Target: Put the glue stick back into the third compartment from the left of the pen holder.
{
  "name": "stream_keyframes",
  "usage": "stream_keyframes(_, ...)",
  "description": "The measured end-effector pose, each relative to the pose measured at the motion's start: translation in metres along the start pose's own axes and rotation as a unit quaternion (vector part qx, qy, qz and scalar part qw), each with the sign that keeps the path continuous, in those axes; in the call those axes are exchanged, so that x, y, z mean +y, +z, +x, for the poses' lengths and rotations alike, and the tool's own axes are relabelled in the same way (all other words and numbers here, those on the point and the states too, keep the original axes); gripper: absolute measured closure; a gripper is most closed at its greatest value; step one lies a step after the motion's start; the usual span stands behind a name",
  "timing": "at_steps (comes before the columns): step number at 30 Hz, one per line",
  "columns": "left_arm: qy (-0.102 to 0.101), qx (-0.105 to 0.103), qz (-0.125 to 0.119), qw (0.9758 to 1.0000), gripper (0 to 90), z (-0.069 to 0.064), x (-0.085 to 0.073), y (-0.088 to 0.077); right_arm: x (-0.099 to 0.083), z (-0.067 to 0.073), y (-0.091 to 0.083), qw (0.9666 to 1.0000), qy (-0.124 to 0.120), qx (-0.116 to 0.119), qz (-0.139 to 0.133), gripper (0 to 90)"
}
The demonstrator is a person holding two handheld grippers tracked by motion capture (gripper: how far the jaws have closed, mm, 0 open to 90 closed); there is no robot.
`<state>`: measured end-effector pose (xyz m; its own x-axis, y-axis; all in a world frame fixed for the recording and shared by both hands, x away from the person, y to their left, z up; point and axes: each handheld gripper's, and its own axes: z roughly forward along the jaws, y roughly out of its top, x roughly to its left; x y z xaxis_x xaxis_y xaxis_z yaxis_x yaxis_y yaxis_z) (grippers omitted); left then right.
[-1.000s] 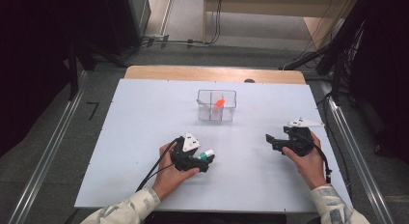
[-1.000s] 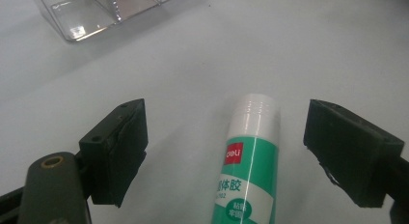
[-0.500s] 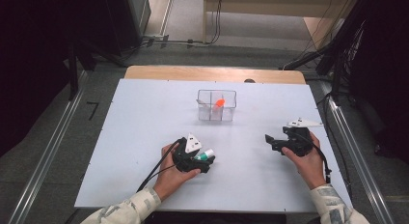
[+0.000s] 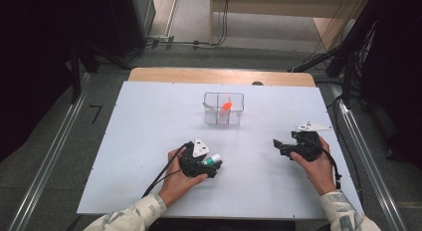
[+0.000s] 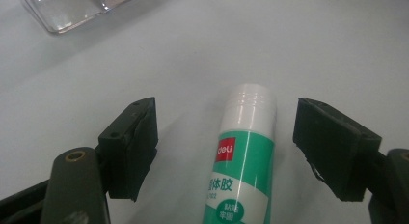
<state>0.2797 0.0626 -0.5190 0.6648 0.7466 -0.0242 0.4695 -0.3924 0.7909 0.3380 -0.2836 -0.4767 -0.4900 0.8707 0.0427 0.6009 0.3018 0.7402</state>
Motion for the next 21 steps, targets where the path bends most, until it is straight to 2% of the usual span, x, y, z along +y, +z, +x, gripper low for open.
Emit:
stream_keyframes(12,0.012,-0.006,0.015,0.9998,30.8,-0.0026,0.0016,0.0037,0.0000,0.0002,0.0003,1.0000,0.001,0.000,0.002,17.5)
stream_keyframes(21,0.009,-0.009,0.020,0.9997,32.5,-0.0023,0.0024,0.0055,0.0000,0.0007,0.0005,1.0000,0.000,0.001,0.002,17.5)
